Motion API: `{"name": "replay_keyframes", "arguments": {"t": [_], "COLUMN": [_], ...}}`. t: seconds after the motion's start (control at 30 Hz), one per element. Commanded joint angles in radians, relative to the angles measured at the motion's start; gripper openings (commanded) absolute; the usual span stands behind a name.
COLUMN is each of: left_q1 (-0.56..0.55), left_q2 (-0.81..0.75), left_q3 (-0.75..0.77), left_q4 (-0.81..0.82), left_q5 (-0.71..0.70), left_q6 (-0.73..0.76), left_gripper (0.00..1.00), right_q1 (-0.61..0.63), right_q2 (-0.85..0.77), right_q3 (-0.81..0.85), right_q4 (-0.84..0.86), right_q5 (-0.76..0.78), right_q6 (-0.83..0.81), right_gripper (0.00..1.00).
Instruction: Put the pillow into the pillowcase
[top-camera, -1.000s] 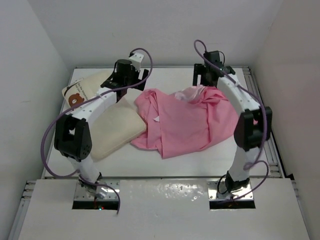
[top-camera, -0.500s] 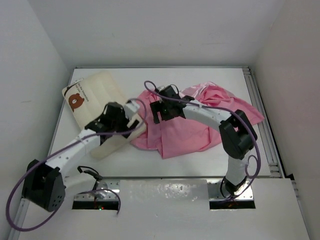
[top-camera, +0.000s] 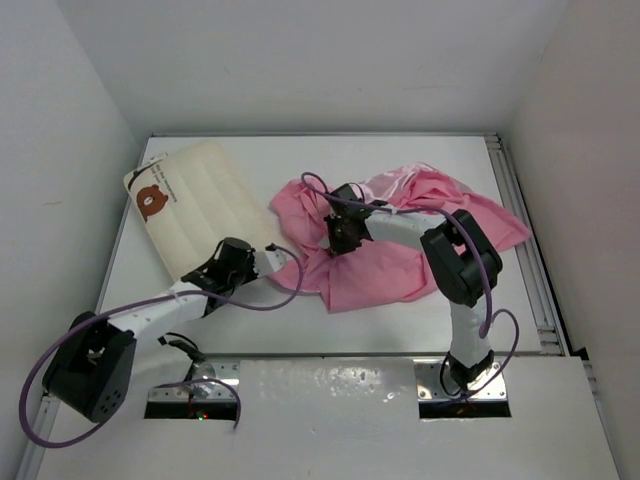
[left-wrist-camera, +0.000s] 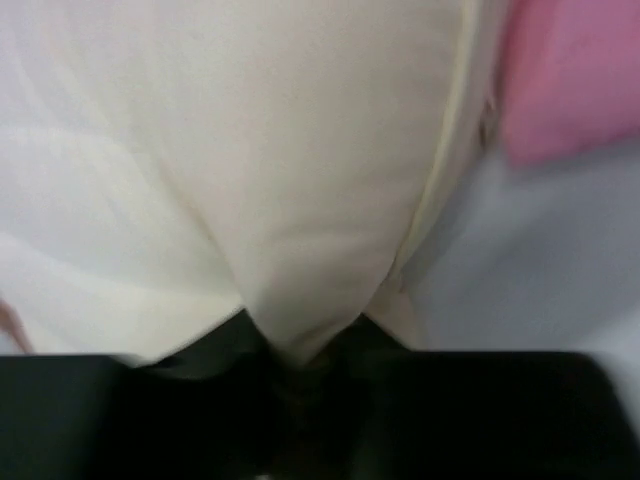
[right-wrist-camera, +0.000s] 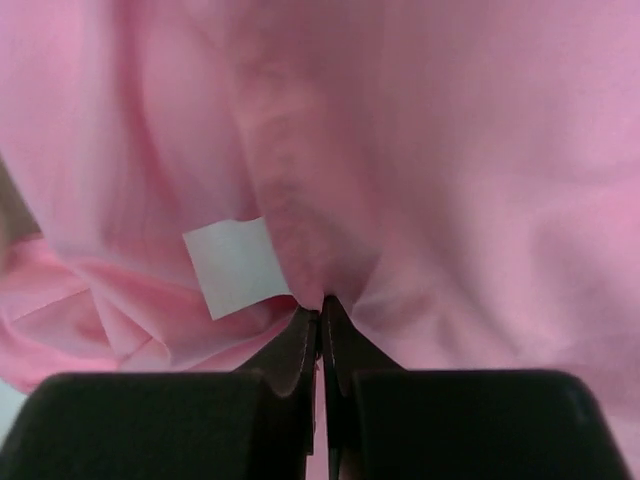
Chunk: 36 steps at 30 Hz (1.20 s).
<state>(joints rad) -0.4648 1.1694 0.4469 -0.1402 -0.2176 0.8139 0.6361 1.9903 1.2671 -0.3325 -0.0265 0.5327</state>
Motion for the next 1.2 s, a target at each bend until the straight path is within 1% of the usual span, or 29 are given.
{"name": "replay_keyframes", "arguments": {"t": [0.0, 0.07, 0.1, 0.17, 0.2, 0.23, 0.27, 0.3, 0.33, 0.37, 0.43, 0.47, 0.5, 0.57, 0.6, 0.63, 0.67, 0.7, 0.73, 0.77, 0.8, 0.83, 0.87, 0.9, 0.97, 1.0, 1.03, 1.13, 1.17], "left_q1": [0.005, 0.005, 0.005, 0.009, 0.011, 0.011, 0.009, 0.006, 0.0, -0.009, -0.012, -0.014, -0.012, -0.014, -0.009, -0.006, 0.0, 0.027, 0.052, 0.093, 0.109, 0.121, 0.144, 0.15, 0.164, 0.175, 0.181, 0.19, 0.196], "left_q2": [-0.061, -0.138, -0.254, -0.415, -0.586, -0.678, -0.753, -0.878, -0.927, -0.973, -0.966, -0.941, -0.853, -0.718, -0.55, -0.454, -0.265, -0.176, -0.005, 0.08, 0.151, 0.224, 0.362, 0.424, 0.607, 0.657, 0.743, 0.855, 0.89], "left_q3": [-0.112, -0.152, -0.181, -0.186, -0.163, -0.136, -0.107, -0.035, 0.002, 0.062, 0.099, 0.108, 0.133, 0.171, 0.224, 0.269, 0.364, 0.415, 0.482, 0.612, 0.675, 0.752, 0.906, 0.987, 1.135, 1.259, 1.336, 1.403, 1.38], "left_q4": [-0.112, -0.209, -0.349, -0.522, -0.697, -0.758, -0.804, -0.835, -0.82, -0.755, -0.65, -0.583, -0.467, -0.354, -0.272, -0.259, -0.253, -0.256, -0.266, -0.278, -0.298, -0.32, -0.352, -0.431, -0.511, -0.589, -0.62, -0.731, -0.737], "left_q5": [-0.058, -0.074, -0.066, -0.014, 0.004, 0.026, 0.062, 0.076, 0.107, 0.13, 0.161, 0.168, 0.166, 0.097, 0.063, 0.02, -0.032, -0.051, -0.08, -0.088, -0.11, -0.159, -0.172, -0.187, -0.263, -0.296, -0.359, -0.445, -0.447], "left_q6": [0.136, 0.189, 0.212, 0.296, 0.326, 0.355, 0.347, 0.335, 0.299, 0.288, 0.249, 0.225, 0.155, 0.041, -0.019, -0.141, -0.2, -0.244, -0.357, -0.421, -0.48, -0.604, -0.663, -0.765, -0.87, -0.945, -0.972, -1.048, -1.053], "left_gripper": [0.0, 0.0, 0.0, 0.0, 0.0, 0.0, 0.23, 0.5, 0.88, 0.98, 1.0, 1.0, 1.0, 1.0, 1.0, 1.0, 1.0, 1.0, 1.0, 1.0, 1.0, 1.0, 1.0, 1.0, 1.0, 1.0, 1.0, 1.0, 1.0], "right_q1": [-0.052, -0.085, -0.098, -0.128, -0.137, -0.145, -0.159, -0.165, -0.171, -0.171, -0.174, -0.174, -0.174, -0.182, -0.184, -0.191, -0.194, -0.199, -0.207, -0.208, -0.21, -0.213, -0.214, -0.216, -0.223, -0.227, -0.233, -0.245, -0.245], "right_q2": [-0.076, -0.102, -0.111, -0.136, -0.139, -0.143, -0.145, -0.142, -0.14, -0.131, -0.125, -0.119, -0.113, -0.108, -0.105, -0.102, -0.099, -0.094, -0.09, -0.09, -0.09, -0.087, -0.081, -0.079, -0.073, -0.071, -0.073, -0.079, -0.084], "right_q3": [-0.026, -0.037, -0.046, -0.052, -0.054, -0.049, -0.046, -0.034, -0.025, -0.011, 0.001, 0.006, 0.011, 0.015, 0.015, 0.015, 0.015, 0.012, 0.012, 0.009, 0.006, 0.006, 0.003, 0.002, 0.0, -0.006, -0.018, -0.04, -0.054], "right_q4": [0.044, 0.046, 0.044, 0.047, 0.046, 0.047, 0.046, 0.043, 0.041, 0.035, 0.03, 0.027, 0.029, 0.036, 0.039, 0.043, 0.046, 0.05, 0.052, 0.053, 0.055, 0.055, 0.055, 0.055, 0.052, 0.052, 0.058, 0.072, 0.084], "right_q5": [0.023, 0.045, 0.046, 0.046, 0.037, 0.031, 0.03, 0.005, -0.001, -0.009, -0.029, -0.032, -0.038, -0.056, -0.059, -0.064, -0.075, -0.081, -0.09, -0.092, -0.098, -0.101, -0.099, -0.099, -0.102, -0.105, -0.113, -0.125, -0.128], "right_q6": [0.01, -0.01, -0.019, -0.042, -0.049, -0.06, -0.068, -0.072, -0.077, -0.08, -0.089, -0.091, -0.089, -0.088, -0.083, -0.08, -0.079, -0.074, -0.071, -0.071, -0.071, -0.074, -0.071, -0.076, -0.071, -0.066, -0.06, -0.042, -0.034], "right_gripper": [0.0, 0.0, 0.0, 0.0, 0.0, 0.0, 0.0, 0.0, 0.02, 0.04, 0.1, 0.16, 0.18, 0.19, 0.2, 0.19, 0.19, 0.19, 0.19, 0.19, 0.19, 0.19, 0.19, 0.19, 0.19, 0.18, 0.18, 0.18, 0.18]}}
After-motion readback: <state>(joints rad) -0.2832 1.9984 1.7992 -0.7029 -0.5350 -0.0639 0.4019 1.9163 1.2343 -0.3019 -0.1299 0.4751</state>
